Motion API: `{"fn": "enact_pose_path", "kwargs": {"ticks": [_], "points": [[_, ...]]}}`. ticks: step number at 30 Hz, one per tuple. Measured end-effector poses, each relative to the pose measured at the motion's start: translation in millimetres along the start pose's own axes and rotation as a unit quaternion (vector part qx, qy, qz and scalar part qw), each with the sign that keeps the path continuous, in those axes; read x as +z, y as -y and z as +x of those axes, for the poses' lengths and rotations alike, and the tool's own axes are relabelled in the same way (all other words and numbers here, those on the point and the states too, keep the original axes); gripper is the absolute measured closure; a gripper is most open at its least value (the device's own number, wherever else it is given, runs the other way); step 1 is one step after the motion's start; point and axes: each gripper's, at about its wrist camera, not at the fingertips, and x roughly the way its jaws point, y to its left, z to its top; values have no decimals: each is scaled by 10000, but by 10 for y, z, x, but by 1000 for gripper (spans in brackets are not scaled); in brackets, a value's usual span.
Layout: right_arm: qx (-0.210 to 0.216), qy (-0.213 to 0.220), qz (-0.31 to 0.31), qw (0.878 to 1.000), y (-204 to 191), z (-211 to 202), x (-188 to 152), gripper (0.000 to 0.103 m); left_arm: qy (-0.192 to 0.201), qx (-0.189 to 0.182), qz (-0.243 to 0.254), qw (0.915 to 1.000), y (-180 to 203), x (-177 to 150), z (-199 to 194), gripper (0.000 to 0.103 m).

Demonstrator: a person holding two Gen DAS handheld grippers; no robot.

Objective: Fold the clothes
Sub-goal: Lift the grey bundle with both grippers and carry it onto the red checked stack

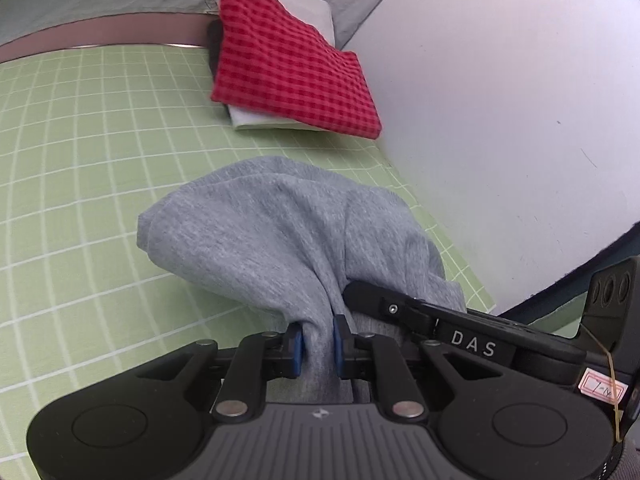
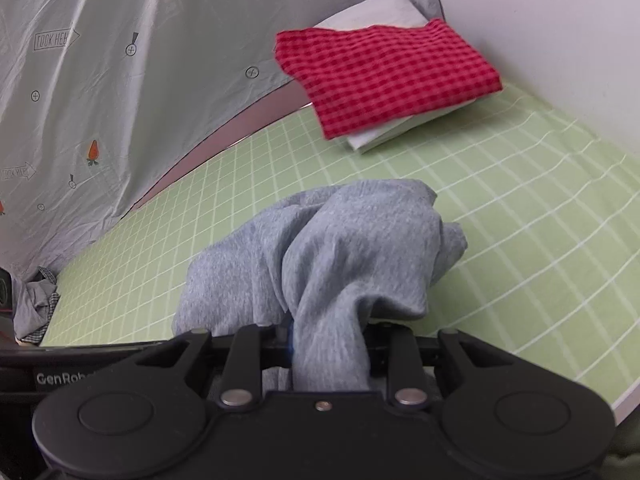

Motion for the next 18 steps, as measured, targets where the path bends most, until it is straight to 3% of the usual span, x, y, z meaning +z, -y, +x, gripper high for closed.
{"fn": "enact_pose_path", "kwargs": {"ticks": [4, 8, 12, 18], "points": [[-10, 162, 132, 9998, 478, -84, 280, 78, 75, -109, -144, 9998, 310, 227, 281, 90], [97, 467, 184, 9987, 772, -208, 603, 79, 398, -267, -88, 9988, 565, 650, 352, 90], [226, 972, 201, 9948, 881, -299, 1085, 79, 802, -449, 119, 9957, 781, 1243, 379, 90], [780, 1687, 239, 9823, 980, -156, 2249, 79, 1657, -572, 259, 9842, 784, 2493, 430, 90]]}}
